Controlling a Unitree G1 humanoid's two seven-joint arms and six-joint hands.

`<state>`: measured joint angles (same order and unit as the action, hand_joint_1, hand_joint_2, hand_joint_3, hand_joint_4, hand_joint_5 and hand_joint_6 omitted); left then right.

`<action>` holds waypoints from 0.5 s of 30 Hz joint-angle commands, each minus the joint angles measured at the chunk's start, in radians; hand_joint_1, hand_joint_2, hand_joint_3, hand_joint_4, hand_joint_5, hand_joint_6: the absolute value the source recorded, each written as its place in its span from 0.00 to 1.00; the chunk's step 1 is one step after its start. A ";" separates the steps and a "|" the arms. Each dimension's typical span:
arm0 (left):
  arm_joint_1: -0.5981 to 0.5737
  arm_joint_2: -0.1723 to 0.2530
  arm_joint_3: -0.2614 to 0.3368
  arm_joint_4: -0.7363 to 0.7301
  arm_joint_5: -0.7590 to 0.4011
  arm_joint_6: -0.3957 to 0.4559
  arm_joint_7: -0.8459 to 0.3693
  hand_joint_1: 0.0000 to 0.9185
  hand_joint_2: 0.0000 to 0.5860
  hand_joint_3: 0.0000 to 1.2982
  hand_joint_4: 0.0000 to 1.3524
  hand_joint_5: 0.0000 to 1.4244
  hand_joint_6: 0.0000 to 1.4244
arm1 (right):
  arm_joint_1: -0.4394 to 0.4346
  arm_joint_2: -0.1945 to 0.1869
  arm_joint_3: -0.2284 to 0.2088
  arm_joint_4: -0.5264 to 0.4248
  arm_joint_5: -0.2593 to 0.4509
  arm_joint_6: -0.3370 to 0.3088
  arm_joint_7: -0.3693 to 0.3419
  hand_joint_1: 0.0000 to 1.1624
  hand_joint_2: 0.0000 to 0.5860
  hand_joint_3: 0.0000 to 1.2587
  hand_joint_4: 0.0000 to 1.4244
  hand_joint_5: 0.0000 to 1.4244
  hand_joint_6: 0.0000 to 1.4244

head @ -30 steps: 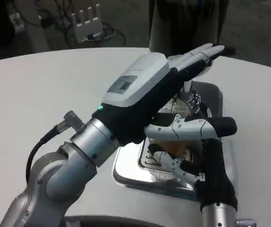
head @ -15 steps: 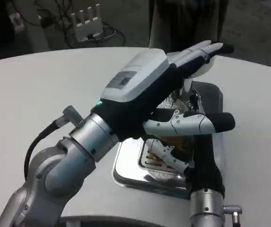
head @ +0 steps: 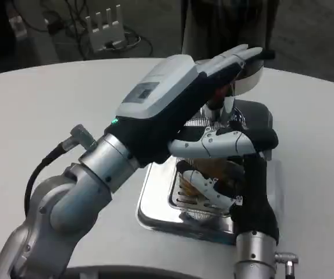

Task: Grasp the cup under the faucet to collect the drink, then remove the cup.

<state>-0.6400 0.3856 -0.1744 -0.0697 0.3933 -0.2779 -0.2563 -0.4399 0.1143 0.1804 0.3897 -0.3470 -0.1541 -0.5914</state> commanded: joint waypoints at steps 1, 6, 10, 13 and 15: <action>0.004 0.010 0.001 0.008 -0.016 -0.005 -0.021 0.00 0.10 0.13 0.07 0.15 0.12 | -0.021 0.050 0.002 0.027 -0.004 0.020 -0.012 0.76 0.28 0.39 0.45 0.61 0.83; 0.012 0.018 0.009 -0.005 -0.027 -0.004 -0.024 0.00 0.10 0.13 0.07 0.14 0.12 | -0.015 0.042 0.005 0.008 -0.024 0.019 -0.037 0.78 0.30 0.53 0.54 0.71 0.91; 0.025 0.015 0.020 -0.028 -0.058 0.004 -0.032 0.00 0.08 0.11 0.06 0.13 0.11 | 0.006 0.033 0.009 -0.039 -0.044 0.021 -0.044 0.78 0.28 0.58 0.60 0.77 0.94; 0.043 -0.005 0.038 -0.046 -0.135 0.040 -0.057 0.00 0.07 0.01 0.00 0.07 0.08 | 0.045 0.026 0.027 -0.097 -0.075 0.028 -0.042 0.79 0.26 0.60 0.62 0.79 0.95; 0.052 -0.016 0.052 -0.063 -0.203 0.088 -0.088 0.00 0.07 0.00 0.00 0.01 0.06 | 0.081 0.024 0.037 -0.143 -0.087 0.030 -0.032 0.79 0.25 0.63 0.64 0.81 0.96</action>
<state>-0.6137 0.3788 -0.1381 -0.1043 0.2532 -0.2363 -0.3100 -0.3990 0.1159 0.2007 0.3151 -0.4111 -0.1112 -0.6199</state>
